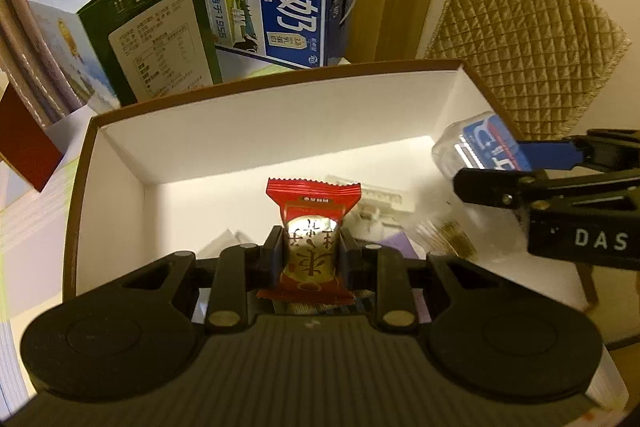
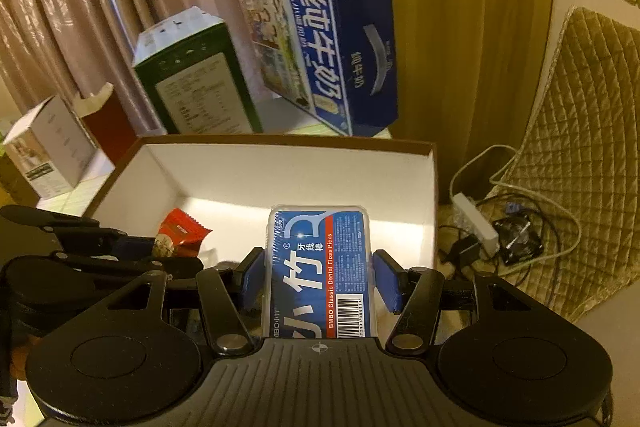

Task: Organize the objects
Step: 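Open left tool over the box while right tool releases the floss case inside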

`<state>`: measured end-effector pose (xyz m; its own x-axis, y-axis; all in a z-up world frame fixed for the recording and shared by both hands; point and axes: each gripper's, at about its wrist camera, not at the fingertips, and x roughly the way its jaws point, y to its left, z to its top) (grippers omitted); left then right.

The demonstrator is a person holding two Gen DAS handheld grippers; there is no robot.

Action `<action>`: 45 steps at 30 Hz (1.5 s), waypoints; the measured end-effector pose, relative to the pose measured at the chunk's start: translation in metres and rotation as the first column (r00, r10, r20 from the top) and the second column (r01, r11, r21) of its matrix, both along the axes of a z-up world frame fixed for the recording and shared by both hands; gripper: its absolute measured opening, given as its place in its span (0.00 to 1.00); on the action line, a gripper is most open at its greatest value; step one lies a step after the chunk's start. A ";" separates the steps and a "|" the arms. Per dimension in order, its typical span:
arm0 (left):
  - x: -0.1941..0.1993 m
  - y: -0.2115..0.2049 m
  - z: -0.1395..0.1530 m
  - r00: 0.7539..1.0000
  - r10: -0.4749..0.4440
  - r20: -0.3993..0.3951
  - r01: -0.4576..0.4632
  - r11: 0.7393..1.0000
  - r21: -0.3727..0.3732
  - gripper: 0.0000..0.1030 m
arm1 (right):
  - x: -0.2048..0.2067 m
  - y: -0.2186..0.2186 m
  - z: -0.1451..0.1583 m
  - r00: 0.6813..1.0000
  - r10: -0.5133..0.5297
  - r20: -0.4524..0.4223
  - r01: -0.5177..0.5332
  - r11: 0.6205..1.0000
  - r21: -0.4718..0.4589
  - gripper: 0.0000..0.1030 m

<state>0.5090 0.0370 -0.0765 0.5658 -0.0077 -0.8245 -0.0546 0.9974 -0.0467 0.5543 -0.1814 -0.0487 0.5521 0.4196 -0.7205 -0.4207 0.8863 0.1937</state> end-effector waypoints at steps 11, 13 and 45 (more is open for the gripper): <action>0.037 0.003 -0.017 1.000 0.011 -0.019 -0.011 1.000 0.009 0.23 | 0.023 0.004 -0.013 1.000 -0.008 0.010 0.009 0.999 -0.051 0.53; 0.041 0.004 -0.020 0.999 0.022 -0.026 -0.022 1.000 0.002 0.23 | 0.025 0.004 -0.015 1.000 -0.009 0.008 0.010 0.999 -0.052 0.53; 0.019 0.042 -0.014 0.991 0.136 -0.018 -0.134 0.989 0.065 0.86 | 0.048 0.014 -0.028 0.997 -0.034 0.074 0.042 0.993 -0.109 0.55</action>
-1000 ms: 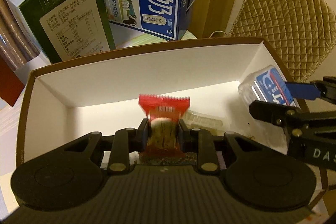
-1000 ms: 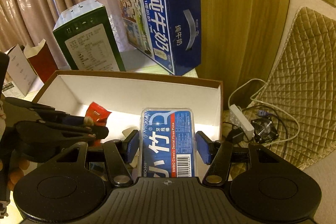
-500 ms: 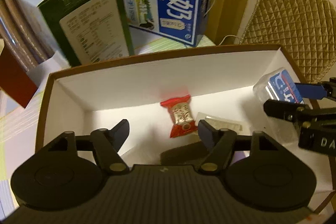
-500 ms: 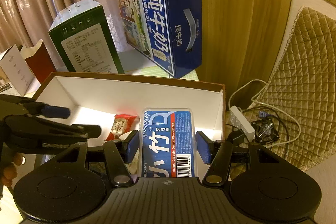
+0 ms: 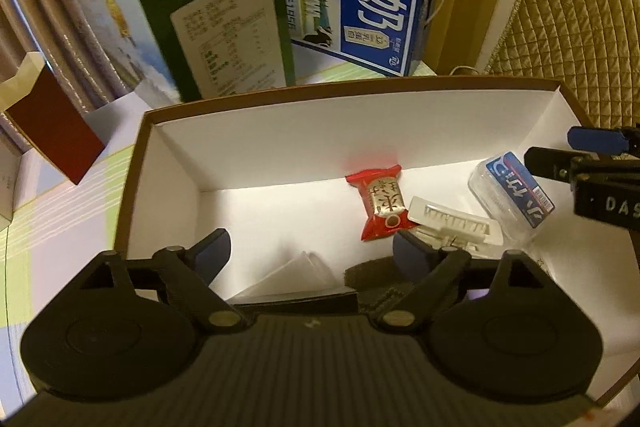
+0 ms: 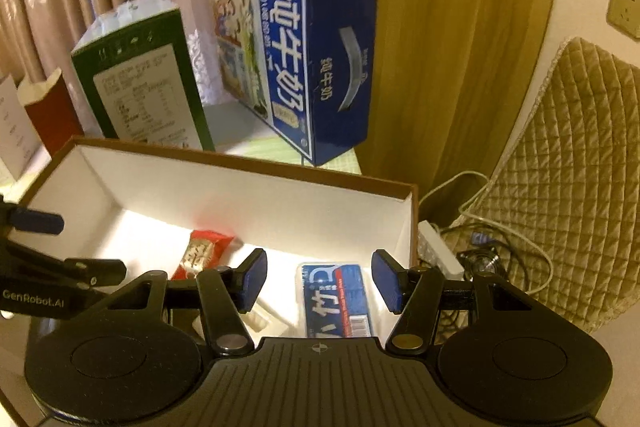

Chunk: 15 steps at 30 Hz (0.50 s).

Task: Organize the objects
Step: 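Open left tool over the box while right tool releases the floss case inside, then lift both open tools out of the box and move toward the table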

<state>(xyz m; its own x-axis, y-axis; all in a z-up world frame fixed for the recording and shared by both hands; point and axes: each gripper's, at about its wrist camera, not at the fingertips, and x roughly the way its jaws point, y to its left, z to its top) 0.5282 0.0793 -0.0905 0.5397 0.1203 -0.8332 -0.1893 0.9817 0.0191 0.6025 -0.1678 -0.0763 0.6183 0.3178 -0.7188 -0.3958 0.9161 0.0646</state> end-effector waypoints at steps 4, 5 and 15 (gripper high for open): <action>-0.010 0.004 0.006 1.000 0.016 0.017 -0.016 1.000 -0.004 0.92 | -0.010 -0.007 0.008 1.000 -0.007 -0.005 0.007 0.999 0.045 0.72; -0.013 0.005 0.007 1.000 0.019 0.019 -0.018 1.000 -0.010 0.92 | -0.016 -0.008 0.011 1.000 -0.008 0.003 0.007 0.998 0.058 0.77; -0.044 0.013 0.025 0.998 0.044 0.055 -0.041 0.998 -0.056 0.93 | -0.064 -0.021 0.025 1.000 -0.001 -0.012 0.003 0.986 0.169 0.98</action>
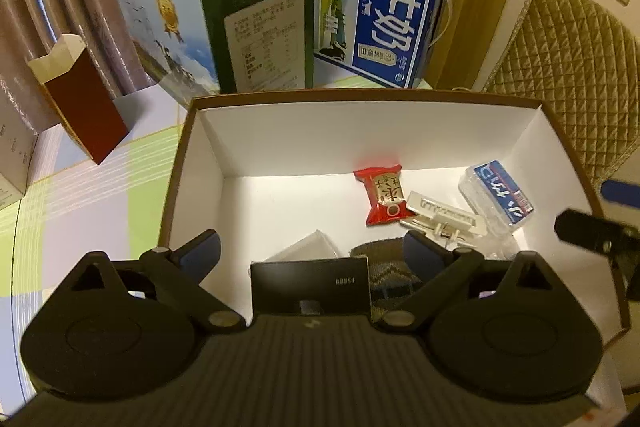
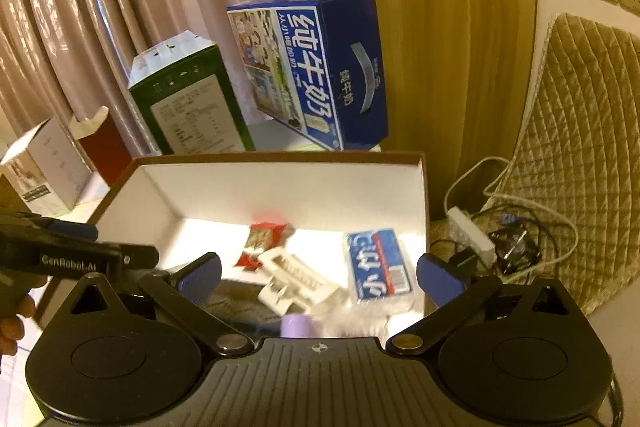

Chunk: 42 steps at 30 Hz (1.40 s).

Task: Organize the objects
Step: 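Lift both open tools out of the box and move toward the table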

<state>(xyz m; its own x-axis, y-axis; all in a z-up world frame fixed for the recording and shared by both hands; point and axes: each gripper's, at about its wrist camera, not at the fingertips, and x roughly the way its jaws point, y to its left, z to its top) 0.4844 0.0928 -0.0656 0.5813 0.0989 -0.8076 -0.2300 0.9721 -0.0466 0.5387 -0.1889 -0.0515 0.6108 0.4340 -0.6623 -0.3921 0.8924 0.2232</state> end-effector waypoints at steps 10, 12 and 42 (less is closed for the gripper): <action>-0.029 -0.011 0.020 1.000 -0.007 0.007 0.007 1.000 0.011 0.96 | -0.034 -0.012 0.014 0.999 -0.013 -0.044 0.016 0.998 0.054 0.98; -0.036 -0.014 0.023 1.000 -0.006 0.007 0.006 1.000 0.007 0.96 | -0.041 -0.013 0.017 0.999 -0.016 -0.048 0.019 0.998 0.058 0.98; -0.137 -0.053 0.068 0.996 0.010 0.090 -0.007 0.999 -0.042 0.96 | -0.129 -0.032 0.051 1.000 -0.013 -0.006 0.013 0.997 0.081 0.98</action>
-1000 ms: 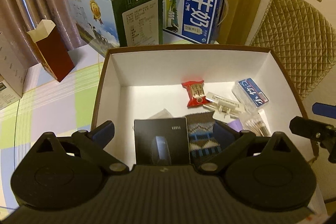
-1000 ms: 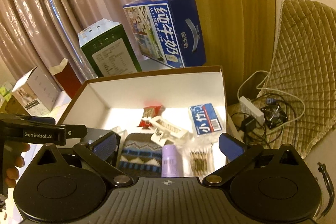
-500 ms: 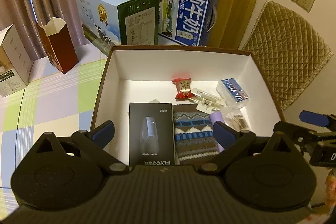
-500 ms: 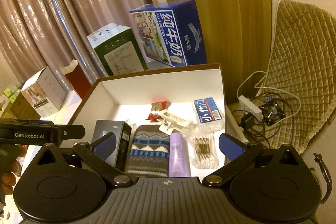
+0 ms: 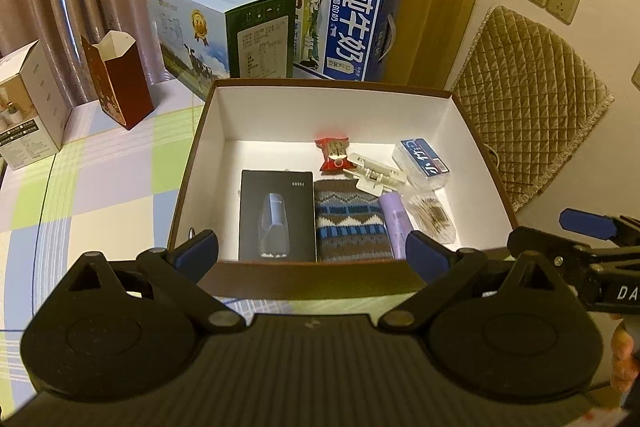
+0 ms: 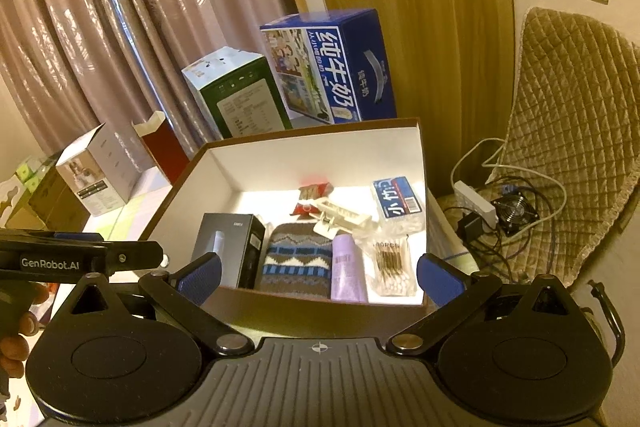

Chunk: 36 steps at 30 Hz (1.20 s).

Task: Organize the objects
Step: 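Lift both open tools out of the box and move toward the table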

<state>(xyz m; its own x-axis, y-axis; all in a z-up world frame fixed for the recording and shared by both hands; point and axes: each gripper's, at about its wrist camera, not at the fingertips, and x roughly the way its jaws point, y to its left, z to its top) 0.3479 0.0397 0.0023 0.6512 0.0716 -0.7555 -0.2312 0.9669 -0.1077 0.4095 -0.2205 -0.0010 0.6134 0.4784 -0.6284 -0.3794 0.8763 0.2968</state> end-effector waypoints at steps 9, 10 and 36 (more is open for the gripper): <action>-0.028 -0.007 0.003 1.000 0.001 0.003 -0.001 1.000 -0.001 0.96 | -0.024 -0.005 0.003 1.000 0.012 0.003 -0.012 1.000 -0.004 0.98; -0.030 -0.008 0.004 1.000 0.000 0.003 0.000 1.000 -0.001 0.96 | -0.028 -0.005 0.003 1.000 0.015 0.003 -0.015 1.000 -0.005 0.98; -0.088 -0.031 -0.004 1.000 0.000 -0.029 0.000 1.000 0.007 0.96 | -0.076 -0.001 -0.004 0.996 0.084 -0.035 -0.085 0.996 -0.006 0.98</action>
<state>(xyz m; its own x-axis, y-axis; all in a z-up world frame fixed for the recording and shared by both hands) 0.2596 0.0089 -0.0019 0.6293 0.0773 -0.7733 -0.2344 0.9676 -0.0939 0.3337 -0.2220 -0.0050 0.5485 0.5226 -0.6527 -0.4416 0.8439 0.3046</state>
